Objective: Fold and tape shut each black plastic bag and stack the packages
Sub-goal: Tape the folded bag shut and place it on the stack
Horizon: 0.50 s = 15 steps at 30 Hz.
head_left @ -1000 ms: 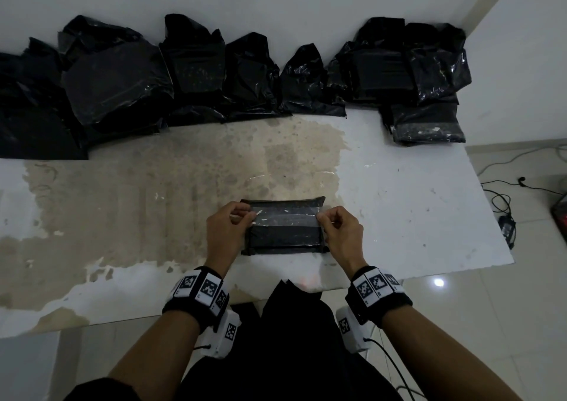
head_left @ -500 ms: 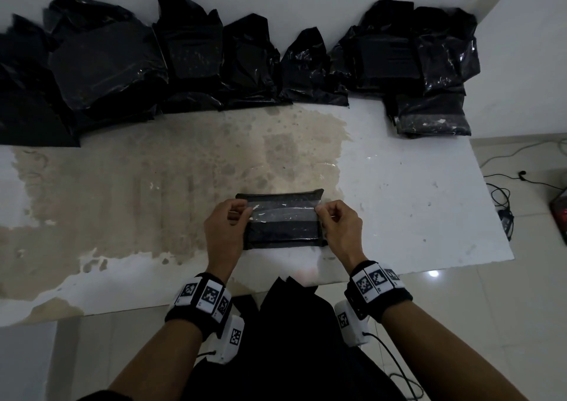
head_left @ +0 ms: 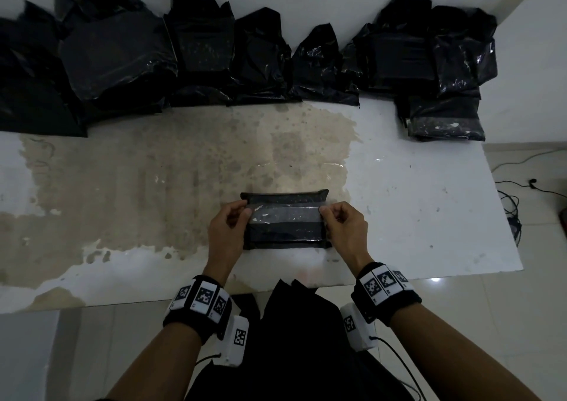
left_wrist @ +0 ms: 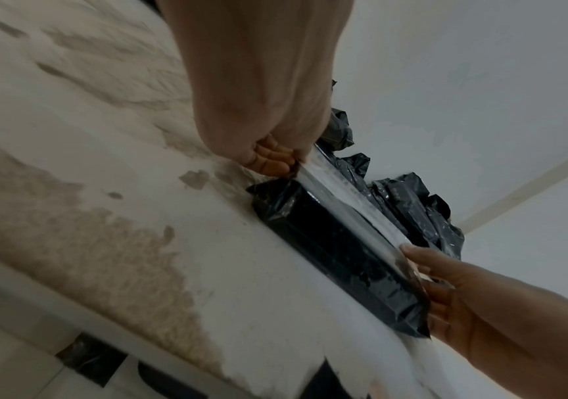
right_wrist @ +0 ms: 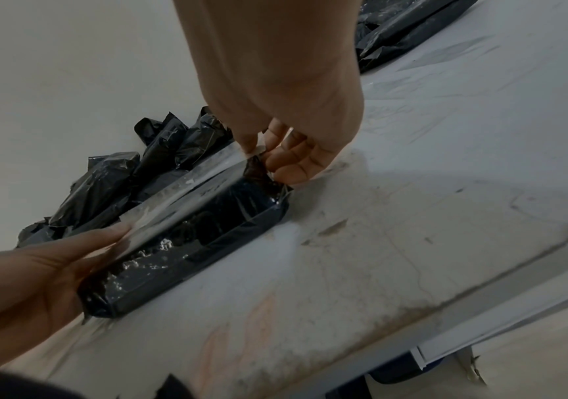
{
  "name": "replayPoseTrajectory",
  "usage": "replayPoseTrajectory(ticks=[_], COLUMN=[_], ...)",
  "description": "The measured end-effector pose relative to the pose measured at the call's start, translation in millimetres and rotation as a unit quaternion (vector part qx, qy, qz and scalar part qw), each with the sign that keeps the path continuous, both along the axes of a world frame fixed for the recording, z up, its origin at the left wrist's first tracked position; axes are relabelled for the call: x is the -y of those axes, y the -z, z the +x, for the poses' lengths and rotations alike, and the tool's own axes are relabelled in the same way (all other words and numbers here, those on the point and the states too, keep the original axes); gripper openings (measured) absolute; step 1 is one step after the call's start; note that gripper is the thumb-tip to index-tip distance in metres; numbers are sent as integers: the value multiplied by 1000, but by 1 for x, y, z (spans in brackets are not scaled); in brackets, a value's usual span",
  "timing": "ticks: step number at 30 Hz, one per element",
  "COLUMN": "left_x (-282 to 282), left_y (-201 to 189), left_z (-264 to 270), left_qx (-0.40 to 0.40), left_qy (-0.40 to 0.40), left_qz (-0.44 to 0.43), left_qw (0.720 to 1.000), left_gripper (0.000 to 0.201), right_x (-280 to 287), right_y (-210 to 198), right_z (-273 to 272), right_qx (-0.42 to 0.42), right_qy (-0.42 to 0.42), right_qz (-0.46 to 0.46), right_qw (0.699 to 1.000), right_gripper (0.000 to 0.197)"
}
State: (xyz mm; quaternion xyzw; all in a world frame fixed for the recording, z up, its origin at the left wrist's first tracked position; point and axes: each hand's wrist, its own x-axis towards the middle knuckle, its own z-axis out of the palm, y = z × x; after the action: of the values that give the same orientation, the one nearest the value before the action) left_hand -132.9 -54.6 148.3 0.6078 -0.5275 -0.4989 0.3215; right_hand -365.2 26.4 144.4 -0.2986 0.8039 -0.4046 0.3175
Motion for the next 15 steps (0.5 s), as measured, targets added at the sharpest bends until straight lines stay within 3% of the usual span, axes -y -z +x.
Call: replayPoseTrajectory(ticks=[3,10,13,15], left_x=[-1,-2,-9,-15], left_y=[2,8,1,-6], left_z=[-1,-1,1,1], left_qx=[-6,66,92,143], left_qy=[-17,-19,-32,2], left_qz=[15,-42,-100,-176], left_qw=[1000,997,990,974], left_gripper=[11,16,11,12], right_x=[0,1,-1,-5], right_y=[-1,-9,-17,-21], right_z=[-1,-1,-1,1], right_qx=[8,0,-10,-49], right_qy=[7,3,1,-18], right_qz=[1,2,5,-14], right_qw=[1000,1000,1000,999], right_gripper=[21,18,25,27])
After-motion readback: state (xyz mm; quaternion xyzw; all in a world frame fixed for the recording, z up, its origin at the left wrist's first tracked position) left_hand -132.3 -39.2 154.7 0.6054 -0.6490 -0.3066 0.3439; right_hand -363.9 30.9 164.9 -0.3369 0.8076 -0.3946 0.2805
